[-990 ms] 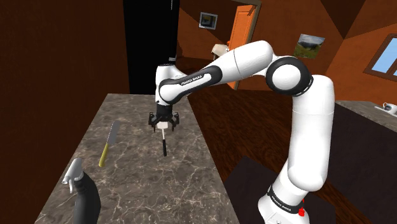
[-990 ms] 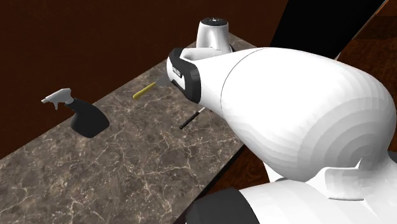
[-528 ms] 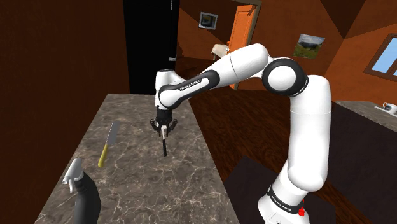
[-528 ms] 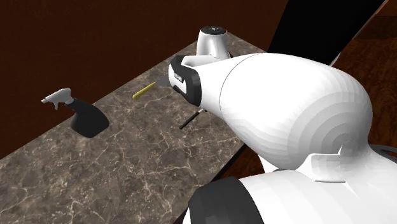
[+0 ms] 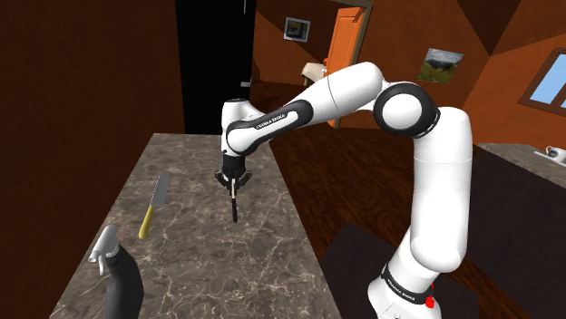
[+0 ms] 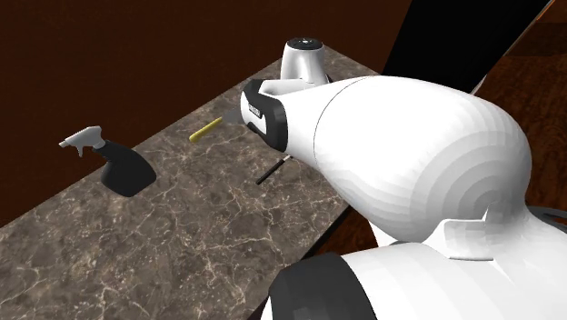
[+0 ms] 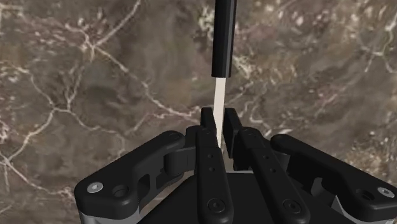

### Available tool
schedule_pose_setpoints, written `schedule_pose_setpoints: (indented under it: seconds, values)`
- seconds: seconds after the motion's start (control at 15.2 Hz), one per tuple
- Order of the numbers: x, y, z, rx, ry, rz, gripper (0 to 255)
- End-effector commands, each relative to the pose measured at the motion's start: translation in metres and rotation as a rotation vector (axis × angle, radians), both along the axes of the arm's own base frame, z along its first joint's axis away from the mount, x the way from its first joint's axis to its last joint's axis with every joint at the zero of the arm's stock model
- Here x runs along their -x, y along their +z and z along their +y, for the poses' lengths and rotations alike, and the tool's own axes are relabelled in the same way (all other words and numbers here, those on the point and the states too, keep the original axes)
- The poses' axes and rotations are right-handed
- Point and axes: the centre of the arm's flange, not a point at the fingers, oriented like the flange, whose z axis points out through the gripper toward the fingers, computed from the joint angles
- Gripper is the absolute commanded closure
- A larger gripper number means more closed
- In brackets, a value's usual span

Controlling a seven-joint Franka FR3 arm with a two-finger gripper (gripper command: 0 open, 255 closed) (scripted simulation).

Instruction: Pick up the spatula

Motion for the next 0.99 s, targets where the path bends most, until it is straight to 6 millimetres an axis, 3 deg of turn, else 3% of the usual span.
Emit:
schedule_pose_setpoints:
  seconds: [0.0,0.92]
  values:
    - [0.0,0.005,0.0,0.0,0.0,0.0,255]
    - [0.0,0.079,0.0,0.0,0.0,0.0,255]
